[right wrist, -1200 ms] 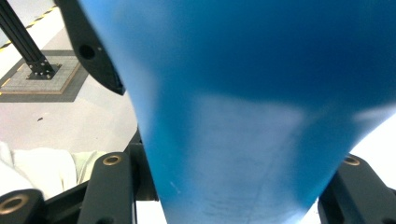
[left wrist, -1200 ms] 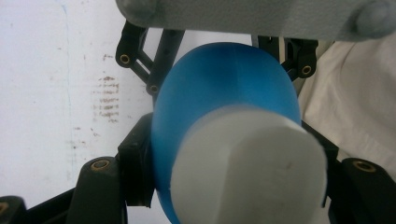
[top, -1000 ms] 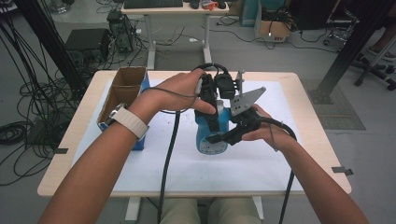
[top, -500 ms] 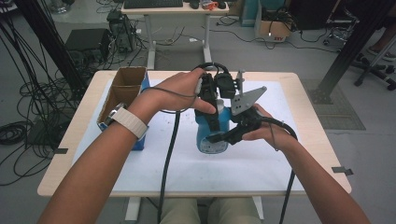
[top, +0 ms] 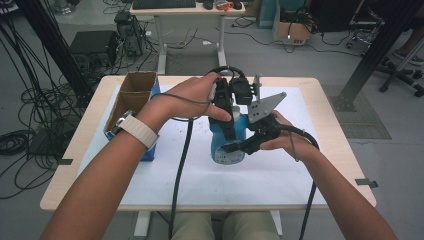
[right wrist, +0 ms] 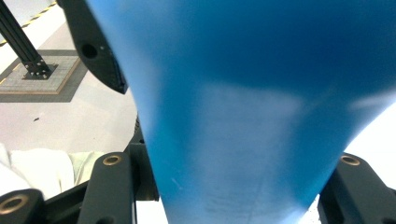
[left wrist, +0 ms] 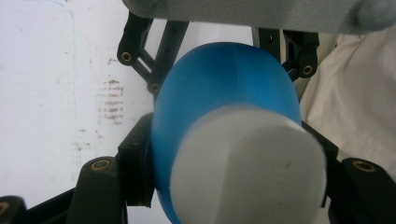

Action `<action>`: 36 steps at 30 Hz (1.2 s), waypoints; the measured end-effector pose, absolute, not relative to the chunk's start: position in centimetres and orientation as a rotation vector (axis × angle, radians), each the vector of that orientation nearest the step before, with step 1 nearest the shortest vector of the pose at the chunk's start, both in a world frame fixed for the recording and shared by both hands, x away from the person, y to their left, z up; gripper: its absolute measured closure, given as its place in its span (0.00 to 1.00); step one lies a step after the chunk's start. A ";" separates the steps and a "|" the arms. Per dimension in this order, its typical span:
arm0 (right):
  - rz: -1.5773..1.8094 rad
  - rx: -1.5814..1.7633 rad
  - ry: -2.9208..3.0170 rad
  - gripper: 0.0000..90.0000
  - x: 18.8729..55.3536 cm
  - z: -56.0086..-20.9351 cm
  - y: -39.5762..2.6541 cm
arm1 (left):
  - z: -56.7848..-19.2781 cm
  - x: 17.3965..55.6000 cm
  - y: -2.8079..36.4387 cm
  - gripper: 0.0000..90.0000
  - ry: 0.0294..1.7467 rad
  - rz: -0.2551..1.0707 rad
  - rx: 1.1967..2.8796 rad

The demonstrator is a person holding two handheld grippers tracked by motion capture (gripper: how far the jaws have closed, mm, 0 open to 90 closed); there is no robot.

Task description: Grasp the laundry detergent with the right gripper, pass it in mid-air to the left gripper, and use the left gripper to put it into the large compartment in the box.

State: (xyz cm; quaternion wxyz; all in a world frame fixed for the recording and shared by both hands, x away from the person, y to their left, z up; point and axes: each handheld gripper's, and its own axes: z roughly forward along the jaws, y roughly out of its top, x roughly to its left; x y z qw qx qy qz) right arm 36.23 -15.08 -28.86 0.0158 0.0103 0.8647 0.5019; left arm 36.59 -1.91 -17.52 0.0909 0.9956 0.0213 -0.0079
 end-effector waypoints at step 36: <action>1.555 0.030 2.689 0.48 36.3 -28.6 -15.1 | -17.4 36.6 -1.9 0.41 0.072 -0.018 2.953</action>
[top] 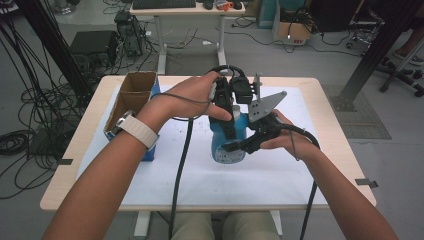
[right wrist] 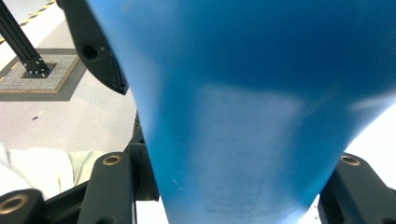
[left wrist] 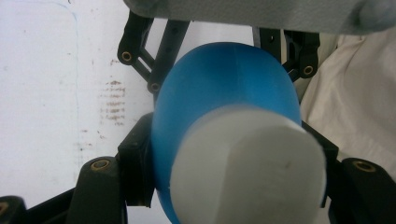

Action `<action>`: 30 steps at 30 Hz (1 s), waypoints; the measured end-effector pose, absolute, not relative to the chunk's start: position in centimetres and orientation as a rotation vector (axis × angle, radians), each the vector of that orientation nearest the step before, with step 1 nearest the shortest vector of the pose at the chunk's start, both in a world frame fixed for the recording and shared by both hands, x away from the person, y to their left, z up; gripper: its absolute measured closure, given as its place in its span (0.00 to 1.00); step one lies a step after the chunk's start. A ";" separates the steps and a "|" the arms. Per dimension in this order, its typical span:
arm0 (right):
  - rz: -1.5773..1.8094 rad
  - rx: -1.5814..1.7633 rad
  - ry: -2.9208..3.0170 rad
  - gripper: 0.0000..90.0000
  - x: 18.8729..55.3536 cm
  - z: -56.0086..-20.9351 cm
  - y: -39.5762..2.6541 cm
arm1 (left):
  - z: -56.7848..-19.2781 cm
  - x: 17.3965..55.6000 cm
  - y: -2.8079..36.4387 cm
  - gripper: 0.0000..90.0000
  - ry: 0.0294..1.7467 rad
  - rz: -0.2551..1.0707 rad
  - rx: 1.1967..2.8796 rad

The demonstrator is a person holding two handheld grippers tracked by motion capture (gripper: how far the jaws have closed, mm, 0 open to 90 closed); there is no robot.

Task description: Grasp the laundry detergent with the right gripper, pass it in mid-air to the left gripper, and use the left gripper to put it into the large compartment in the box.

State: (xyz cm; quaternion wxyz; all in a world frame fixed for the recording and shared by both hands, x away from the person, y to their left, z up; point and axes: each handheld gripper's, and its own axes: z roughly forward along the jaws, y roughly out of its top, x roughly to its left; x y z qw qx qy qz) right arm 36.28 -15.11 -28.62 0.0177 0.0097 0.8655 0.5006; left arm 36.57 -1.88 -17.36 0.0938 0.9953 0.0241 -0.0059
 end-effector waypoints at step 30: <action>1.558 0.011 2.690 0.48 36.3 -28.6 -14.9 | -17.3 36.5 -1.7 0.41 0.076 -0.015 2.952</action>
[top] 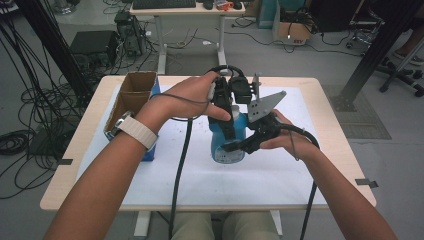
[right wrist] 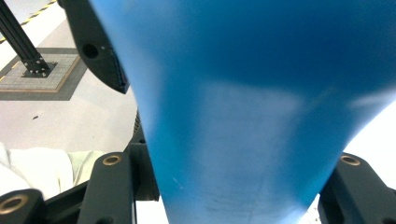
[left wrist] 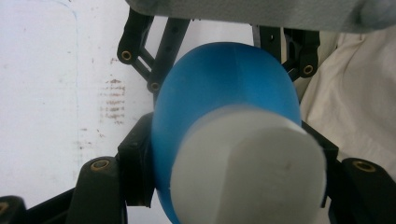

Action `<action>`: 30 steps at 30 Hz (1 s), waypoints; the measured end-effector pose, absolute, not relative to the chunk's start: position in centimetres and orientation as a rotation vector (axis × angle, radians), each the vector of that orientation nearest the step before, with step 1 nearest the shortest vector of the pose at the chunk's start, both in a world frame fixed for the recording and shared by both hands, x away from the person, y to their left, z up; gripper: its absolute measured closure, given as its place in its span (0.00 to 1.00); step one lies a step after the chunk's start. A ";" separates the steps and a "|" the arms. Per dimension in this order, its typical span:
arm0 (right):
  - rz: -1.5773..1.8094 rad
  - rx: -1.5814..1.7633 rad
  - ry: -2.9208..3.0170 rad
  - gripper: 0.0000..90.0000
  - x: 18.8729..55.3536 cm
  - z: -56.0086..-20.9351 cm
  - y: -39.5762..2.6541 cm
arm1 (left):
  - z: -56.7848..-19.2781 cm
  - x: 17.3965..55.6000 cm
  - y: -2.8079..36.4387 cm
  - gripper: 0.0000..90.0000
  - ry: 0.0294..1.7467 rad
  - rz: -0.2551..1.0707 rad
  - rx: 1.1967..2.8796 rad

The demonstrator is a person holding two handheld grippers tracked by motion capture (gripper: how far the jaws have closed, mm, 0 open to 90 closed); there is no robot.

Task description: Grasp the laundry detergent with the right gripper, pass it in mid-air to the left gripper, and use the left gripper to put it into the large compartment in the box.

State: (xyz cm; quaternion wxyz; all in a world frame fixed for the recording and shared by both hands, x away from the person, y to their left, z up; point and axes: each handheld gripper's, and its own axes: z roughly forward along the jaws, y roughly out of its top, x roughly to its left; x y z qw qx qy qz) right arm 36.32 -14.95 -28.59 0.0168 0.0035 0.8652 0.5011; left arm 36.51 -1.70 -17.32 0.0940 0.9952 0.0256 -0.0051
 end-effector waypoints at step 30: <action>1.559 0.011 2.690 0.48 36.4 -28.5 -14.8 | -17.3 36.6 -1.4 0.41 0.092 -0.018 2.944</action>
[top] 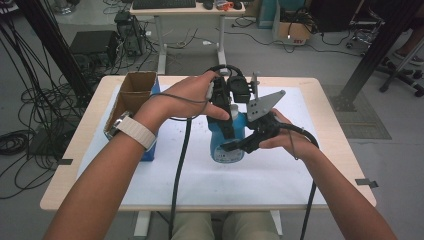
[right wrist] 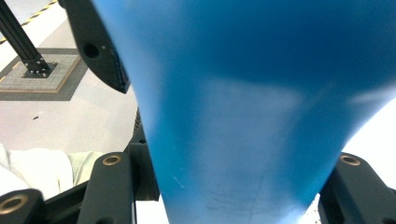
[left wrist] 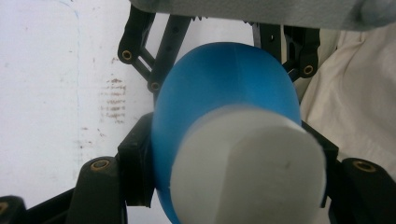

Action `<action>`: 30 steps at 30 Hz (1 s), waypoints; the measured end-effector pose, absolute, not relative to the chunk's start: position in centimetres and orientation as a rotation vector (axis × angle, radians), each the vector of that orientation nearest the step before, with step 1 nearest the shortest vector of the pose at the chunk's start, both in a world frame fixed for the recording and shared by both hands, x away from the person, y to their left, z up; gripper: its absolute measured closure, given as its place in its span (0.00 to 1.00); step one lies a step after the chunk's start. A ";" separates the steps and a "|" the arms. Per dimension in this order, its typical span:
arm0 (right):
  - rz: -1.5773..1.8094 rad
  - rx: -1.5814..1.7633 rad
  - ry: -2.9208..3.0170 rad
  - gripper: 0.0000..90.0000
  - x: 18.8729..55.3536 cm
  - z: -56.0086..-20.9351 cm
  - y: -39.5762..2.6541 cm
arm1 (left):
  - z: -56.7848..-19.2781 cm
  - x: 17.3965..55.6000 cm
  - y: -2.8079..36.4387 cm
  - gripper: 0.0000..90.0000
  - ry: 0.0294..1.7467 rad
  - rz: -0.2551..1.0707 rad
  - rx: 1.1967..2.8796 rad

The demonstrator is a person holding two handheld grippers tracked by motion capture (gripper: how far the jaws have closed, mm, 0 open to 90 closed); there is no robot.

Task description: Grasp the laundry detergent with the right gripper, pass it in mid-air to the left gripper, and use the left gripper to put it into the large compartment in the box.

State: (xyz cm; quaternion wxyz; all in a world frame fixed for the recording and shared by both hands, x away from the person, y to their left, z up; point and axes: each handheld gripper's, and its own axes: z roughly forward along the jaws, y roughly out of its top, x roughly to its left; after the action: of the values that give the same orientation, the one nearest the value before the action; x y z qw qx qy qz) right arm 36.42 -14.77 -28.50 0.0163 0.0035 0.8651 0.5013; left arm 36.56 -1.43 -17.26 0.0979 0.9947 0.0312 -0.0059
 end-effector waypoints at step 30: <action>1.557 0.020 2.690 0.48 36.4 -28.4 -14.8 | -17.1 36.8 -1.4 0.41 0.037 0.004 2.947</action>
State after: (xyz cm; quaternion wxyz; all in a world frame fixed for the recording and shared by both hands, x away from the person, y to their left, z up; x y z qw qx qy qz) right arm 36.43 -14.79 -28.38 0.0167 0.0063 0.8654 0.5008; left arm 36.84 -1.40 -17.09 0.0968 0.9952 0.0126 0.0014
